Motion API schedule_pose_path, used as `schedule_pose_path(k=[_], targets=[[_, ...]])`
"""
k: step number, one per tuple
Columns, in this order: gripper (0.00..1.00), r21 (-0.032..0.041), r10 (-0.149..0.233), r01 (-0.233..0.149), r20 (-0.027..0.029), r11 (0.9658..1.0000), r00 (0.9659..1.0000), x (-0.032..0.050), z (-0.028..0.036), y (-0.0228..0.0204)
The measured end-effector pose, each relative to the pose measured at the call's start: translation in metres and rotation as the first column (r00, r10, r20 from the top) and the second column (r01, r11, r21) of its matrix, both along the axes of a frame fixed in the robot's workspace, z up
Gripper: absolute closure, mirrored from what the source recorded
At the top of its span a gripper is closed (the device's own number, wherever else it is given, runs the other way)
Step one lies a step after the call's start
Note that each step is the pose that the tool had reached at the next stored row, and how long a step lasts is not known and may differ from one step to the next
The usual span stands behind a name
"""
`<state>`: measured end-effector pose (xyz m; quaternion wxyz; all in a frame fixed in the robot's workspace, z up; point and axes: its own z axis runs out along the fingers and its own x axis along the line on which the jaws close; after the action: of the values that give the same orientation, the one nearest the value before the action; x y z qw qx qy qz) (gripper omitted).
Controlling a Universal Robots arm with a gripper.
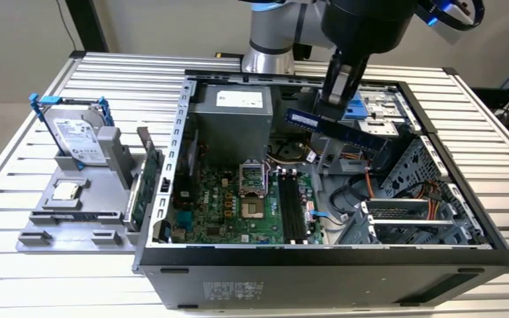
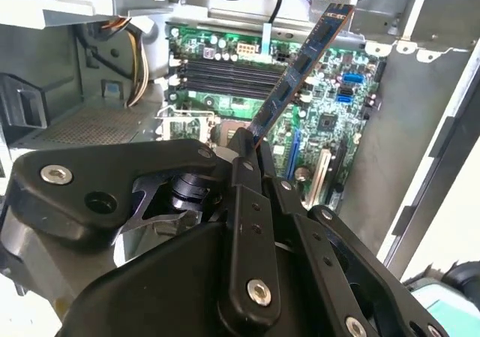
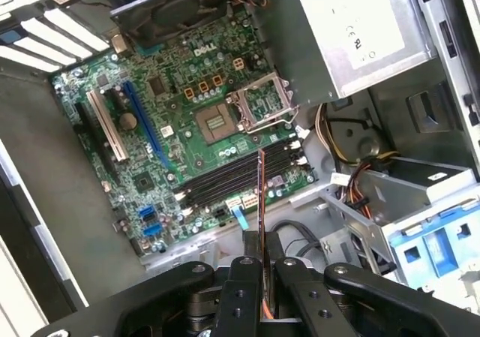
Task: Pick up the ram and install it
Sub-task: 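Insert the ram into the slot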
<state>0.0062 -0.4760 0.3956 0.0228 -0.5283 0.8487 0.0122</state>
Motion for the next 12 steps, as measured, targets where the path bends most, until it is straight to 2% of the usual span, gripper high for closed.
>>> schedule_pose_path(k=[6, 12], targets=[[1.0, 0.0, -0.047, 0.047, 0.0, 0.9989, 0.9989, 0.0, 0.0, 0.0], [1.0, 0.0, -0.095, 0.095, 0.0, 0.9955, 0.9955, 0.0, 0.0, 0.0]])
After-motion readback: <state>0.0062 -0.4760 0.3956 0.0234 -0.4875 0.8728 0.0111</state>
